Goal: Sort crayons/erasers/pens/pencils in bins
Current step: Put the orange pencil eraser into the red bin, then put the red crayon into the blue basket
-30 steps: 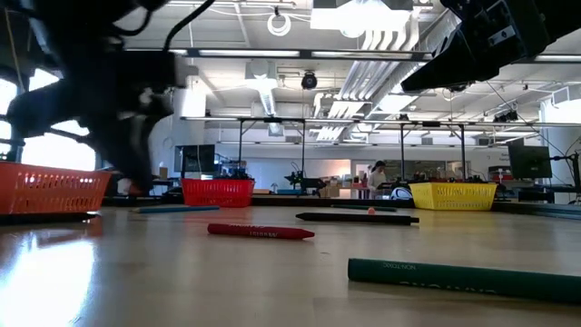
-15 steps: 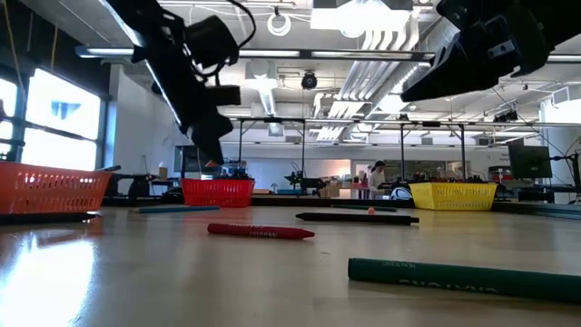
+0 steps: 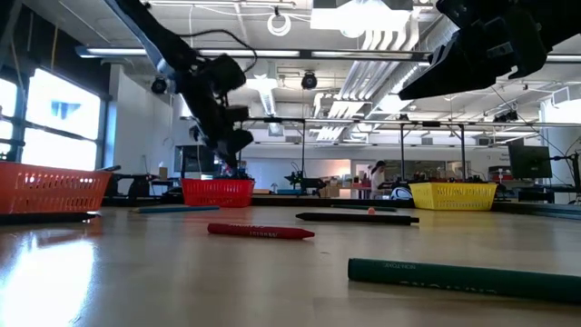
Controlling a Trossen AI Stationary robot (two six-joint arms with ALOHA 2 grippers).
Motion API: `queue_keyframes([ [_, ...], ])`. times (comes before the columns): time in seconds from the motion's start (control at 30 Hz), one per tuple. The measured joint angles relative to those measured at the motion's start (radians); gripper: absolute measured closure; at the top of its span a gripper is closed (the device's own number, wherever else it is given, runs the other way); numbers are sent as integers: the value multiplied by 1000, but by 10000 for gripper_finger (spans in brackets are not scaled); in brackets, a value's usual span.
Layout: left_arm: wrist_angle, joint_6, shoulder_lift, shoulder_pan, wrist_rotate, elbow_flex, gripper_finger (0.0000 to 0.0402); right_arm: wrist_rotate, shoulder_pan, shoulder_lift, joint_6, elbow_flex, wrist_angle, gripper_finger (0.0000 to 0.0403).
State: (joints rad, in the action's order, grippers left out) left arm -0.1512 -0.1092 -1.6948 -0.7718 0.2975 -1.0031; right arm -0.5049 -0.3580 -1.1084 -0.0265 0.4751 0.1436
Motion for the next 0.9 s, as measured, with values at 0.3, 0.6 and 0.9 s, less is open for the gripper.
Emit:
queue_keyframes([
  [0.3,16,0,-178,-31,-2,-98,396,0,0,0,0,0,0,403],
  [0.6,37,1,-189,-34,7,-101,366,0,0,0,0,0,0,403],
  [0.9,23,-20,-169,-33,16,-101,315,-1,0,0,0,0,0,403],
])
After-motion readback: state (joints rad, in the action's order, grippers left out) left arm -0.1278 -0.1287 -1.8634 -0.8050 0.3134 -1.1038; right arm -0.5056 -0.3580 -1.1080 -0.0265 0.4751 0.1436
